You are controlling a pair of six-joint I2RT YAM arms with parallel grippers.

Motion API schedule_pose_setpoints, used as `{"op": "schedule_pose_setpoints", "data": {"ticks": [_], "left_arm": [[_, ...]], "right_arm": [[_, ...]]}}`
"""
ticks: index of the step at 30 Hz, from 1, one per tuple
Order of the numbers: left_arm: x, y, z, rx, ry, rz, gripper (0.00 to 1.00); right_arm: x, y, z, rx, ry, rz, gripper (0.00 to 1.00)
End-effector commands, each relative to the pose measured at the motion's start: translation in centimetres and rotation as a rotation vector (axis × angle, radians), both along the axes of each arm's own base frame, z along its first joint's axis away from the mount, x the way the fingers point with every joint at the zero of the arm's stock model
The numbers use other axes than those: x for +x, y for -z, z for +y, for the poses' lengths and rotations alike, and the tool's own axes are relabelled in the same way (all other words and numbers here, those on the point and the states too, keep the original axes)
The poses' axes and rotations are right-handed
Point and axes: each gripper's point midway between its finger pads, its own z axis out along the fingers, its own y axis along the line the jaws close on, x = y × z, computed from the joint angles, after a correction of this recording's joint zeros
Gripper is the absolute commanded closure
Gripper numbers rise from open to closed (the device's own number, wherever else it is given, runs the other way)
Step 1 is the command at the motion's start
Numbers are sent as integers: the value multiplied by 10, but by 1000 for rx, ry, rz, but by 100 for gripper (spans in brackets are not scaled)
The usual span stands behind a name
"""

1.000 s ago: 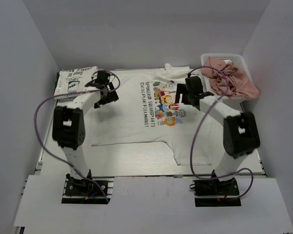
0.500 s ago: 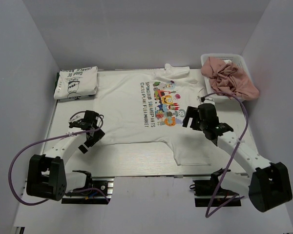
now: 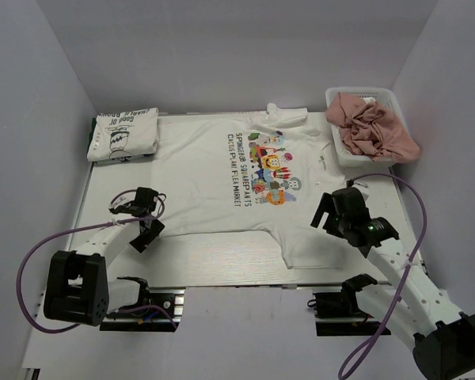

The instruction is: Fold and stack the t-shirts

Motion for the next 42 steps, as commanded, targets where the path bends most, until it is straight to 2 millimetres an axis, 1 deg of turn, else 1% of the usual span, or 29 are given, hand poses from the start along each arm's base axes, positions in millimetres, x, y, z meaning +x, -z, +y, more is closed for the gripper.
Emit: {"op": "schedule_pose_setpoints", "data": {"ticks": [1, 3, 5, 6, 7, 8, 9, 10, 11, 13, 16, 17, 19, 22, 24, 26, 27, 29, 30, 32, 33, 34, 35, 36, 37, 38, 39, 41, 42], "left_arm": [[12, 2, 0, -9, -15, -44, 32], [15, 5, 2, -6, -16, -41, 36], [10, 13, -1, -19, -2, 0, 48], [15, 10, -3, -28, 9, -14, 56], [14, 13, -5, -36, 12, -3, 65], [17, 12, -6, -38, 12, -15, 80], [17, 12, -1, -22, 12, -12, 86], [9, 13, 2, -9, 0, 15, 94], [10, 11, 3, 0, -2, 16, 100], [12, 7, 3, -3, -2, -4, 100], [18, -1, -1, -27, 14, -45, 100], [18, 1, -3, -39, 18, -47, 100], [22, -4, -5, -48, 30, -76, 100], [22, -4, -7, -57, 33, -75, 100], [19, -3, -5, -47, 29, -64, 100], [20, -5, -4, -38, 27, -64, 100], [21, -7, -4, -39, 27, -73, 100], [21, -9, -4, -36, 35, -70, 100], [21, -9, -4, -36, 35, -70, 100], [23, -15, -4, -38, 35, -87, 100], [26, -18, -4, -39, 35, -96, 100], [27, -20, -6, -49, 39, -107, 100], [32, -27, -6, -51, 39, -130, 100], [29, -26, -6, -50, 39, -120, 100], [35, -31, -7, -52, 39, -136, 100], [39, -36, -7, -53, 39, -151, 100], [40, -39, -7, -54, 40, -162, 100], [51, -49, -9, -58, 40, -200, 100], [58, -58, -10, -61, 41, -225, 100]], "right_arm": [[-27, 6, -10, -13, 39, 95, 9], [-40, 13, -4, 20, 14, 159, 9], [-52, 26, 2, 45, -5, 220, 9], [-58, 31, 11, 74, -38, 251, 9], [-61, 32, 12, 72, -47, 268, 9], [-65, 37, 12, 73, -44, 289, 9], [-72, 43, 14, 72, -47, 333, 9], [-77, 49, 14, 67, -46, 359, 9], [-80, 52, 16, 64, -54, 380, 9], [-83, 58, 24, 79, -74, 401, 9], [-86, 66, 25, 53, -77, 424, 9], [-85, 70, 24, 42, -72, 430, 9], [-87, 82, 24, 17, -84, 450, 12], [-74, 93, 28, -7, -84, 427, 16], [-72, 95, 30, -17, -93, 426, 22], [-73, 105, 29, -40, -99, 452, 31], [-72, 105, 29, -58, -105, 458, 44], [-74, 106, 26, -87, -100, 477, 62], [-73, 104, 26, -88, -92, 471, 78], [-73, 96, 23, -107, -78, 467, 91], [-72, 93, 23, -107, -76, 463, 100], [-71, 90, 23, -109, -71, 457, 100], [-62, 74, 27, -102, -72, 427, 100], [-60, 69, 29, -99, -80, 419, 100], [-56, 65, 29, -102, -84, 407, 100], [-47, 52, 34, -91, -88, 380, 100], [-46, 49, 34, -91, -86, 380, 100], [-30, 34, 45, -66, -126, 327, 100], [-24, 33, 47, -67, -129, 318, 100]]}}
